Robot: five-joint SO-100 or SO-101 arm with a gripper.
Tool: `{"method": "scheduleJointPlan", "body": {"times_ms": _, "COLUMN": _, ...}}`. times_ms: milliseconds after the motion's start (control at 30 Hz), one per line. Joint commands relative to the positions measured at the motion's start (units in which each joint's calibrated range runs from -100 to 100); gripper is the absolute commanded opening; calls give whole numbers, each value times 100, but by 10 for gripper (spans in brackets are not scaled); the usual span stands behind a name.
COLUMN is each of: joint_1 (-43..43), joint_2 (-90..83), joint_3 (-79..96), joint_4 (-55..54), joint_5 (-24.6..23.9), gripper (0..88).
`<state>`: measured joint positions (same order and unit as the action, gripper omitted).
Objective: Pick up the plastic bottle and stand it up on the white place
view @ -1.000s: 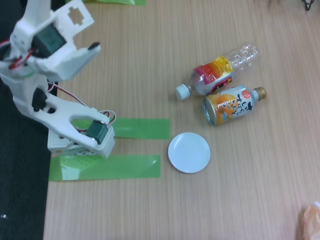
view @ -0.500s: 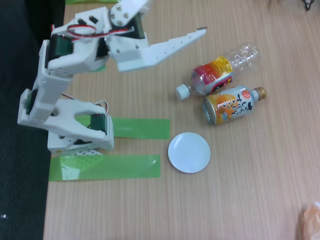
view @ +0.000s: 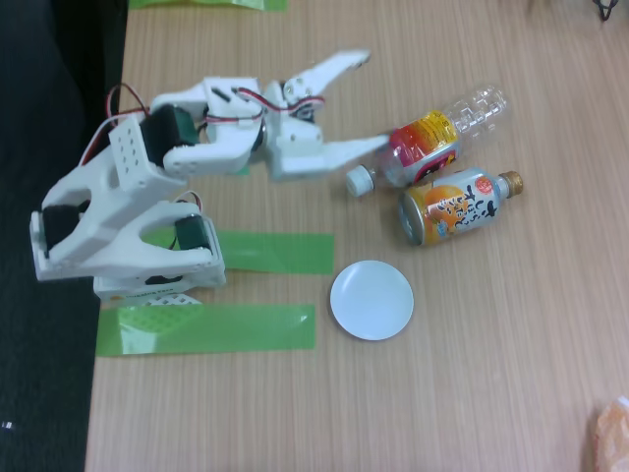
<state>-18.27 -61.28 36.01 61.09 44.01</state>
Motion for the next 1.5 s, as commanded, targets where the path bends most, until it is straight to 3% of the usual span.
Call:
{"method": "scheduleJointPlan", "body": {"times_ms": 0, "joint_1": -181, "joint_2": -252, "joint_3": 260, "joint_4": 1024, "joint_5": 131, "gripper": 347}}
{"method": "scheduleJointPlan", "body": {"times_ms": 133, "joint_1": -359, "joint_2": -353, "joint_3": 586, "joint_4": 1642, "joint_5": 236, "gripper": 347}}
{"method": "scheduleJointPlan", "body": {"times_ms": 333, "joint_1": -425, "joint_2": -353, "joint_3": 1337, "joint_4": 1617, "joint_5": 761, "gripper": 347}}
{"method": "scheduleJointPlan", "body": {"times_ms": 567, "joint_1": -425, "joint_2": -361, "joint_3": 2170, "joint_4": 1162, "joint_5": 1002, "gripper": 347}}
{"method": "scheduleJointPlan", "body": {"times_ms": 1167, "joint_1": -729, "joint_2": -285, "joint_3": 2578, "joint_4": 913, "joint_5": 960, "gripper": 340}}
{"method": "scheduleJointPlan", "body": {"times_ms": 1467, "joint_1": -714, "joint_2": 361, "joint_3": 1727, "joint_4": 1282, "joint_5": 955, "gripper": 340}}
